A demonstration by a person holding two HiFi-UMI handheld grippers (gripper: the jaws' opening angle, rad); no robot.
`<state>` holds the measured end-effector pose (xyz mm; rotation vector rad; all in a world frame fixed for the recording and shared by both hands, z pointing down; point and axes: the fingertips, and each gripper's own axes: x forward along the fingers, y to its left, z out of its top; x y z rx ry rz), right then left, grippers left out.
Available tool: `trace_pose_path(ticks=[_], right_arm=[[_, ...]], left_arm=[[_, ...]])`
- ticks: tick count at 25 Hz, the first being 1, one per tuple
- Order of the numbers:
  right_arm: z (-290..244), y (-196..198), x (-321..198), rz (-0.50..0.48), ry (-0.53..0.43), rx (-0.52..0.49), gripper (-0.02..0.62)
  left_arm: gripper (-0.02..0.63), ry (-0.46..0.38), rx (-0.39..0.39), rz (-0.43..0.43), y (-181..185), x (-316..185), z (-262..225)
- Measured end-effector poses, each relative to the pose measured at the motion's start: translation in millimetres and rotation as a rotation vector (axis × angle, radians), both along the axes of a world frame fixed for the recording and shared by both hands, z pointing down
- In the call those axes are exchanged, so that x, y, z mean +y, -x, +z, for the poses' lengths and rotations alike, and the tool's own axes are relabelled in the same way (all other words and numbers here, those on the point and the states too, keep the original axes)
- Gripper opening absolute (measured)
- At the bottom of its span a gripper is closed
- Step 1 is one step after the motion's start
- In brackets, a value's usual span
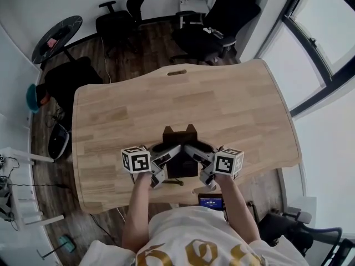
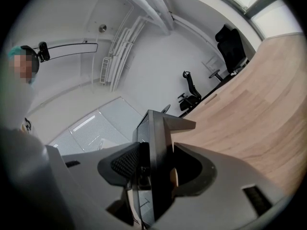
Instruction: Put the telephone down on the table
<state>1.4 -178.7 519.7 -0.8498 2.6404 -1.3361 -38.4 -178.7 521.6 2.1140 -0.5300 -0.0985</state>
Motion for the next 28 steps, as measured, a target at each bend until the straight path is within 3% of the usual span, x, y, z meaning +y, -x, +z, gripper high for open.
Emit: trace_pose_path(ticks=[28], right_arm=[[77,-3,-27,-0.039,0.17,0.015,0.199]], left_arm=[[0.21,0.138,-0.003,-0.002,-4,-26,76]])
